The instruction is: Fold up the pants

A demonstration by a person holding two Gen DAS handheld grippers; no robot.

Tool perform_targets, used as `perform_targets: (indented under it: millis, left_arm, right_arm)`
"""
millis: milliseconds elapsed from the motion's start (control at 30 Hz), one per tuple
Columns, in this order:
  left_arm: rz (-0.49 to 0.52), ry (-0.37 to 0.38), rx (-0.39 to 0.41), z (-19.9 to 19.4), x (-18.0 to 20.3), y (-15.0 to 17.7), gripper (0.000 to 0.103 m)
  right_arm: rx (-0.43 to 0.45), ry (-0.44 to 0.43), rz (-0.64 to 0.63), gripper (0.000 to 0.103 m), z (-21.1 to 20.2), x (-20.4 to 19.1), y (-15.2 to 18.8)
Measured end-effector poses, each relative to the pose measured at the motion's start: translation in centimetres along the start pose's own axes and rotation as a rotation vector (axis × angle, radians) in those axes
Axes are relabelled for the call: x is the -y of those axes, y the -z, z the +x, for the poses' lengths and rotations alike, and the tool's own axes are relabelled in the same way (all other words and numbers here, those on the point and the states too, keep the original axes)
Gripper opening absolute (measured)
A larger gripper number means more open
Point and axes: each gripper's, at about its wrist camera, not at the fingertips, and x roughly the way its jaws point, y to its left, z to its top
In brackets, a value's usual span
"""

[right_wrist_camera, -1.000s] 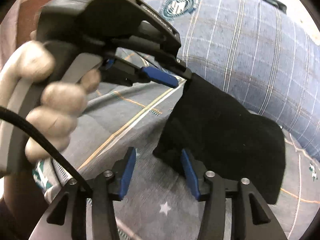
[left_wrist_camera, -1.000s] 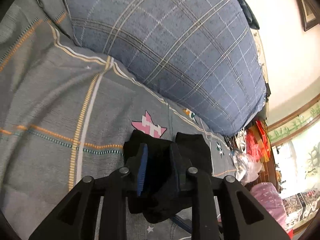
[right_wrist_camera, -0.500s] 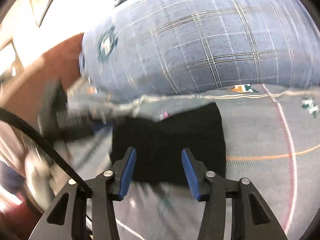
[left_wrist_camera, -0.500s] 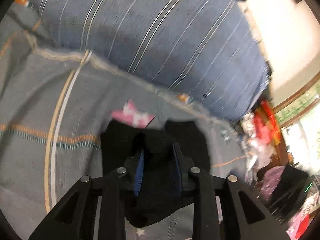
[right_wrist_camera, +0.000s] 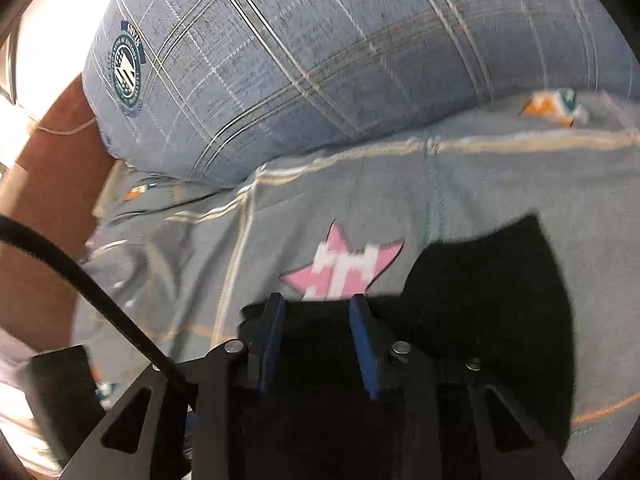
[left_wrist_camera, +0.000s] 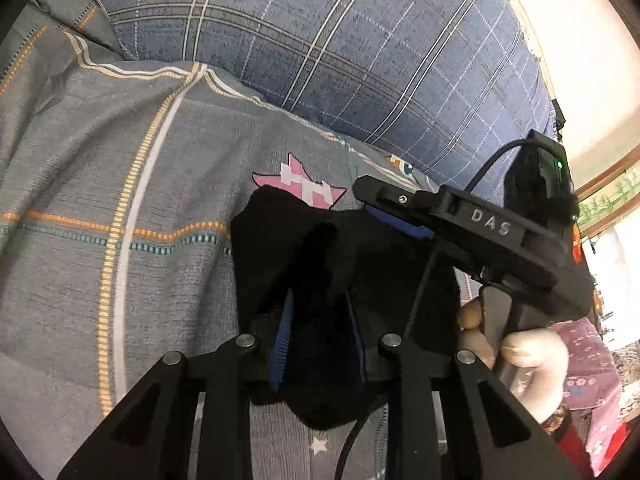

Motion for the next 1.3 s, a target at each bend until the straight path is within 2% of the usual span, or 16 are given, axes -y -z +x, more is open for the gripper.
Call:
perform_targets:
  millis: [67, 233, 333, 433, 500, 600, 667, 733, 767, 833, 900, 1000, 1033, 1300]
  left_arm:
    - [-0.005, -0.008, 0.021, -1.0, 0.0, -0.3, 0.028]
    - [-0.044, -0.059, 0.123, -4.7, 0.5, -0.8, 0.032]
    - [-0.023, -0.027, 0.155, -5.6, 2.2, -0.9, 0.041]
    - [0.003, 0.02, 0.122, -4.1, 3.7, -0.9, 0.046]
    - [0.016, 0.014, 0.093, -2.1, 4.1, -1.2, 0.047]
    - [0.034, -0.089, 0.011, 2.4, 3.1, -2.1, 0.048]
    - [0.056, -0.104, 0.051, 3.4, 2.4, -2.3, 0.048]
    - [0.075, -0.105, 0.058, 3.3, 2.4, -2.2, 0.048]
    - [0.072, -0.092, 0.06, 3.2, 2.2, -2.2, 0.049]
    - [0.065, -0.048, 0.061, 3.1, 1.6, -2.2, 0.052]
    - [0.041, 0.015, 0.059, 3.1, 0.7, -2.3, 0.052]
    - [-0.042, 0.099, 0.024, 2.2, -0.4, -3.0, 0.052]
    - [-0.062, 0.107, 0.023, 1.7, -0.5, -3.2, 0.052]
    - [-0.158, -0.045, 0.089, -2.7, -2.9, -2.4, 0.052]
  right_arm:
    - [0.051, 0.039, -0.048, 0.039, -1.1, -0.8, 0.2]
    - [0.157, 0.04, -0.074, 0.05, -5.5, 0.2, 1.6]
    - [0.199, 0.045, -0.06, 0.051, -8.1, 2.1, 3.0]
    - [0.215, 0.05, -0.021, 0.051, -9.7, 4.1, 4.1]
    - [0.217, 0.048, 0.016, 0.051, -10.2, 5.4, 4.9]
    - [0.2, 0.052, 0.038, 0.051, -9.6, 6.4, 5.7]
    - [0.18, 0.069, 0.041, 0.051, -8.9, 6.9, 6.3]
    - [0.16, 0.108, 0.037, 0.053, -8.0, 7.4, 6.7]
    - [0.145, 0.113, 0.046, 0.054, -7.4, 7.8, 6.8]
    - [0.114, 0.072, 0.115, 0.058, -6.2, 9.2, 7.0]
    - [0.139, 0.015, 0.182, 0.06, -6.0, 10.5, 7.2]
    - [0.139, 0.01, 0.187, 0.061, -6.2, 10.5, 7.2]
    - [0.142, 0.013, 0.186, 0.061, -6.6, 10.3, 7.2]
    - [0.205, 0.062, 0.143, 0.061, -9.7, 9.3, 8.7]
